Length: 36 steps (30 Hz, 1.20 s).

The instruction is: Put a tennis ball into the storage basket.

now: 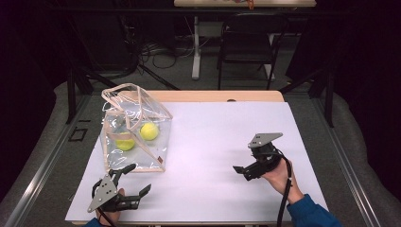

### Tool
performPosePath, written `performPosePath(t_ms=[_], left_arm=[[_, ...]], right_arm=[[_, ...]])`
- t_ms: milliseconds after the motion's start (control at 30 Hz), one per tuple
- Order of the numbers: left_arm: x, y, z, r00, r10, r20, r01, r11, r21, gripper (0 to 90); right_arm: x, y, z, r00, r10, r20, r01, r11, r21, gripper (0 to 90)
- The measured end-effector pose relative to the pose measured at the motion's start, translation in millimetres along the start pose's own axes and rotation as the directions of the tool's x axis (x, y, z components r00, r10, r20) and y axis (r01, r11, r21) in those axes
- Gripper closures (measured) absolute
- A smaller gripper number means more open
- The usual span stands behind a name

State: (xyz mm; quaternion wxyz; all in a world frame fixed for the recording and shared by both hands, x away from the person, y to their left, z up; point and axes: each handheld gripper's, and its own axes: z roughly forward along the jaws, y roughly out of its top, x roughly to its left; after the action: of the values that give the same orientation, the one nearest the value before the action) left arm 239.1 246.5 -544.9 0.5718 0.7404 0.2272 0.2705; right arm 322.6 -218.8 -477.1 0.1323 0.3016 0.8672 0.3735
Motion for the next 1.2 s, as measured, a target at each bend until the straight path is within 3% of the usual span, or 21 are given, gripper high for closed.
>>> performPosePath(t_ms=[400, 767, 1200], left_arm=[[-0.4, 0.2, -0.1, 1.0000, 0.002, 0.001, -0.002, 1.0000, 0.001, 15.7], [-1.1, 0.4, 0.6, 1.0000, 0.005, 0.000, -0.005, 1.0000, 0.004, 15.7], [-1.7, -0.2, 1.0, 1.0000, 0.001, 0.002, -0.001, 1.0000, 0.007, 15.7]], right_arm=[[3.1, -47.5, -5.6, 0.9977, 0.064, 0.020, -0.064, 0.998, -0.013, 0.0], [4.4, -90.2, -11.3, 0.9892, 0.136, 0.054, -0.133, 0.989, -0.056, 0.0], [11.3, -112.5, -16.0, 0.9836, 0.157, 0.089, -0.145, 0.981, -0.128, 0.0]])
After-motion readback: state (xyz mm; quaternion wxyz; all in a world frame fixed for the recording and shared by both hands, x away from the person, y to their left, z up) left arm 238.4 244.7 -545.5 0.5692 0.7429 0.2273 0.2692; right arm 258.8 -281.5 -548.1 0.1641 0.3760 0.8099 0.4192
